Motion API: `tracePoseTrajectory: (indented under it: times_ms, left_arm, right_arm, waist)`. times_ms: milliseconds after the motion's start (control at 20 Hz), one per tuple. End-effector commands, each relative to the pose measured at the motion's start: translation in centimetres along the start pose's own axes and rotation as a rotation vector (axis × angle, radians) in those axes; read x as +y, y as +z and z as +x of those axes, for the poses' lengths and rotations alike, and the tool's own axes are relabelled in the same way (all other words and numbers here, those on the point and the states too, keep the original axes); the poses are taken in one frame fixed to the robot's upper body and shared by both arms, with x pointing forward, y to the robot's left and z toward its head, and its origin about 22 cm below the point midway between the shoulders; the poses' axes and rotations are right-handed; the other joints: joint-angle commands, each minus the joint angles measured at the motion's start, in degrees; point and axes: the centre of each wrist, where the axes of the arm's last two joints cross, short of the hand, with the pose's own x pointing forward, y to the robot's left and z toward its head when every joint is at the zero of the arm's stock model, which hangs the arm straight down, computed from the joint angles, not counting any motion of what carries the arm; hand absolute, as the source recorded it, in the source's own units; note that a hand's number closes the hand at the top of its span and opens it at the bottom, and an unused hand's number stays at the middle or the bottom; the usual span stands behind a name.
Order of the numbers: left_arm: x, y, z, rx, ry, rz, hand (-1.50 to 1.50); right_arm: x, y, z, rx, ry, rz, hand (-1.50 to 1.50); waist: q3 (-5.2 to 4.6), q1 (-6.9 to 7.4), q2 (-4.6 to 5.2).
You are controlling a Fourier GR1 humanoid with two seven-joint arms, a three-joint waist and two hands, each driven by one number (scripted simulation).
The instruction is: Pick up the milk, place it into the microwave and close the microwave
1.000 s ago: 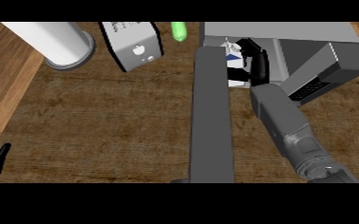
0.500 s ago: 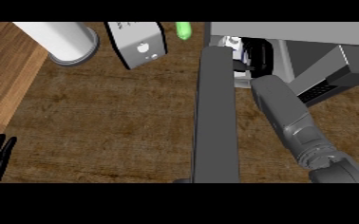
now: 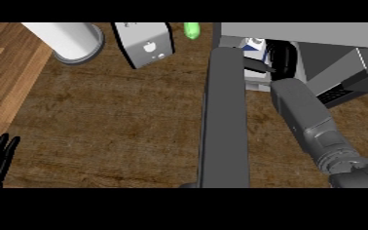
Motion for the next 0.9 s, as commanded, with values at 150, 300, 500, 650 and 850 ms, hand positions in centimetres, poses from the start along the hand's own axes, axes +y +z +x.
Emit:
tracePoseTrajectory:
  times_ms: [150,300,500,650,850]
  left_arm:
    - [-0.1,-0.7,-0.1,0.004,0.003,-0.015,-1.50]
    - [0.3,-1.2,0.0,0.011,-0.005,-0.022,-1.50]
    - [-0.8,-1.1,-1.1,0.023,0.023,-0.014,-1.50]
    - [0.0,-1.7,-0.9,0.026,0.023,-0.023,-1.50]
    - [-0.2,-2.3,-1.1,0.013,0.006,-0.025,-1.50]
  right_arm:
    - [-1.8,0.6,-2.5,0.043,0.053,-0.007,1.50]
    - [-2.4,-0.1,-2.5,0.079,0.106,-0.057,1.50]
    - [-2.1,0.5,-2.7,0.024,0.138,-0.002,1.50]
    - [-2.5,0.5,-3.1,0.009,0.155,0.025,-1.50]
    - [-1.6,0.6,-2.3,0.005,0.175,0.006,-1.50]
  waist:
    - [0.12,0.66,0.40]
    - [0.11,1.23,0.63]
    - [0.12,2.01,0.86]
    - [0.16,2.01,1.02]
    - [0.15,2.02,0.89]
